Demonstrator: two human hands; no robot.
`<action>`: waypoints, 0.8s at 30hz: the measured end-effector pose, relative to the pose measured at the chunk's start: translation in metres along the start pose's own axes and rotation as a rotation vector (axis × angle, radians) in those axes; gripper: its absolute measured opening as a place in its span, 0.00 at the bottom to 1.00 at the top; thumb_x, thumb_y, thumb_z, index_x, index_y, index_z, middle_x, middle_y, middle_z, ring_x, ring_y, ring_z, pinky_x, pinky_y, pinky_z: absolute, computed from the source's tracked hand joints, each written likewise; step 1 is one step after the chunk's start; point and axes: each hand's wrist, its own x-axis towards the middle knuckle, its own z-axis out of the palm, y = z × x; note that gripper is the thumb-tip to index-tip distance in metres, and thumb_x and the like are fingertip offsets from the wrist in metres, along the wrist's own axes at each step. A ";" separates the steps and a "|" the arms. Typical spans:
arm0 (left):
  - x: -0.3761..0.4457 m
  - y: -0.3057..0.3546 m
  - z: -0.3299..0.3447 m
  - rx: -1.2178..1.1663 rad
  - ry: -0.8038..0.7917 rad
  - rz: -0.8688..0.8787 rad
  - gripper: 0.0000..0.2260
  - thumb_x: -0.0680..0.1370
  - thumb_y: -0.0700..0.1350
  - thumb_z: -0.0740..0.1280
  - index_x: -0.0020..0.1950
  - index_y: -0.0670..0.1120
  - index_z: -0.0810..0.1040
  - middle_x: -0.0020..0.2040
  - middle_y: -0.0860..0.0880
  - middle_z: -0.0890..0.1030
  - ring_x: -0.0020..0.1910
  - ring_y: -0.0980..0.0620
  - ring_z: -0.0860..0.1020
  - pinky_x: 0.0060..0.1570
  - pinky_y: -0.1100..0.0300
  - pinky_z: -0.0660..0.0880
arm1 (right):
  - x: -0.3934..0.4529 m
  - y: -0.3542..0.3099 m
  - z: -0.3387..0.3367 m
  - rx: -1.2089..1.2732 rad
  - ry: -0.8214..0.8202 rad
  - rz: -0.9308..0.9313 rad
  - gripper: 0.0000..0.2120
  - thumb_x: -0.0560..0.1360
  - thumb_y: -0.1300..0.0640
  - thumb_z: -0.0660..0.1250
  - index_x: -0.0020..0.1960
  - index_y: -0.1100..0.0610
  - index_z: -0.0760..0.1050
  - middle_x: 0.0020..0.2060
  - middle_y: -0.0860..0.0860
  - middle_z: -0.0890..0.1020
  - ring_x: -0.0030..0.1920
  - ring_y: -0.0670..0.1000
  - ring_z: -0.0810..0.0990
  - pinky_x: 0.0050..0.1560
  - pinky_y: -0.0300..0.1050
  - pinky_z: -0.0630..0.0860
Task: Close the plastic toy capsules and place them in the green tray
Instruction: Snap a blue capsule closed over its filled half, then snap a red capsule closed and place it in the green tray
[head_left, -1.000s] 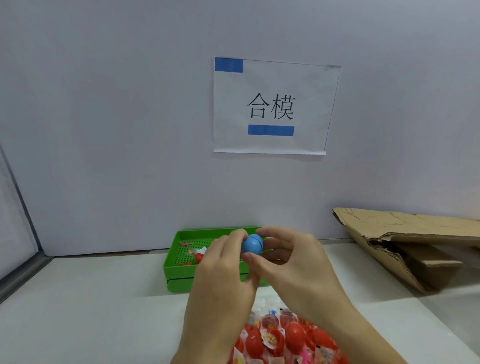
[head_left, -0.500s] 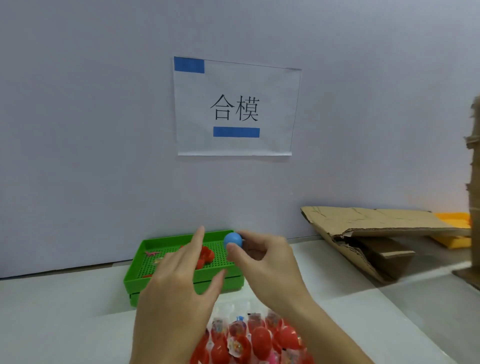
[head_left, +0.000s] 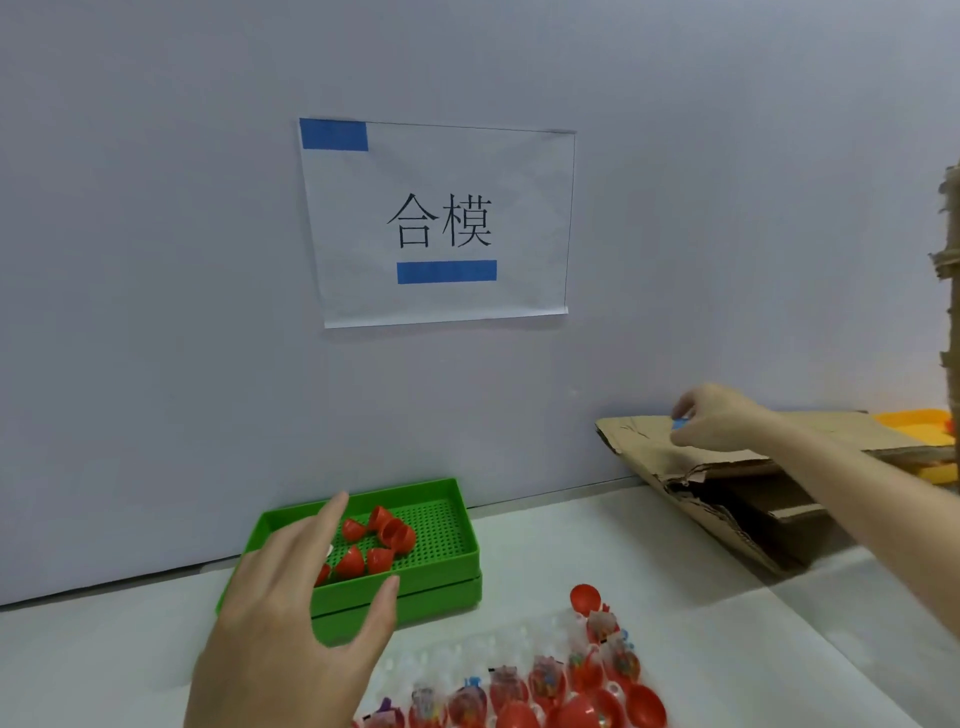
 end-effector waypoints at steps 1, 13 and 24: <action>0.000 0.000 0.000 0.012 -0.004 0.002 0.32 0.66 0.63 0.61 0.67 0.50 0.77 0.52 0.51 0.80 0.49 0.44 0.80 0.37 0.44 0.82 | 0.006 0.010 -0.003 -0.068 -0.026 0.046 0.25 0.74 0.60 0.69 0.69 0.60 0.72 0.66 0.57 0.76 0.63 0.57 0.75 0.62 0.45 0.72; -0.001 -0.004 -0.009 -0.022 -0.115 -0.088 0.16 0.77 0.49 0.68 0.65 0.54 0.78 0.56 0.63 0.75 0.59 0.61 0.72 0.56 0.71 0.65 | -0.053 -0.036 0.033 -0.077 0.299 -0.373 0.24 0.76 0.67 0.60 0.70 0.51 0.73 0.68 0.55 0.76 0.69 0.60 0.71 0.68 0.59 0.68; -0.001 -0.020 -0.007 -0.091 -0.302 -0.142 0.07 0.77 0.49 0.68 0.53 0.57 0.83 0.41 0.62 0.80 0.44 0.59 0.78 0.47 0.53 0.79 | -0.143 -0.112 0.090 0.097 -0.234 -0.759 0.15 0.78 0.63 0.63 0.53 0.48 0.84 0.43 0.40 0.85 0.45 0.38 0.82 0.48 0.35 0.79</action>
